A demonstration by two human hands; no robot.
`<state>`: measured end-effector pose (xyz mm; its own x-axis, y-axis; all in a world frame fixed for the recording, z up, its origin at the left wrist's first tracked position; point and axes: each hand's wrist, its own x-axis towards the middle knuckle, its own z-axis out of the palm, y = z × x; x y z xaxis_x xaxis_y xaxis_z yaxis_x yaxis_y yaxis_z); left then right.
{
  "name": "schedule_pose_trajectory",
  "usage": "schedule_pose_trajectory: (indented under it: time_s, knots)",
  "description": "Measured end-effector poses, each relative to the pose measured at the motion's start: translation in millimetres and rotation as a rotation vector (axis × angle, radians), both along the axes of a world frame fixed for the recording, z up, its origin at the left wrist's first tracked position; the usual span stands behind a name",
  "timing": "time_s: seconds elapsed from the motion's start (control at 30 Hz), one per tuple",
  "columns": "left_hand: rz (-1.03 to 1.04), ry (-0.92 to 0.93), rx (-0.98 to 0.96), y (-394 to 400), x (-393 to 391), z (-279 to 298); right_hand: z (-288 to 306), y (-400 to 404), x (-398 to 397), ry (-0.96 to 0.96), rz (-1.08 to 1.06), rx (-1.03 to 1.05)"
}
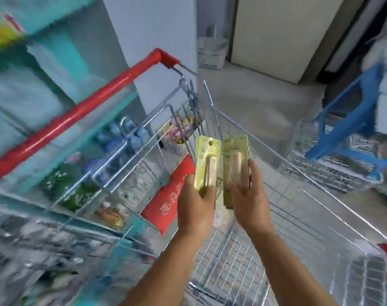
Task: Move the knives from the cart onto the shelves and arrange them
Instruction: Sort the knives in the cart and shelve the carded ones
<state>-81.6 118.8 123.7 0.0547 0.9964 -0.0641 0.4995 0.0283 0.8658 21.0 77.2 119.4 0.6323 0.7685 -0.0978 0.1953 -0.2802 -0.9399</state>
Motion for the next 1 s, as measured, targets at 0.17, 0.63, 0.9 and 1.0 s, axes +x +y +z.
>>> schedule_pose_trajectory:
  time_s: [0.17,0.63,0.9,1.0]
  knots:
    - [0.127,-0.1,0.062,-15,-19,63,61,4,-4,-0.029,0.252,0.179]
    - [0.669,-0.004,0.376,-111,-168,191,188,-8,-149,0.006,0.893,0.484]
    - [0.962,-0.06,0.472,-210,-303,230,232,-62,-311,0.039,1.257,0.617]
    - [1.06,0.026,0.515,-256,-355,242,245,-95,-372,0.039,1.351,0.647]
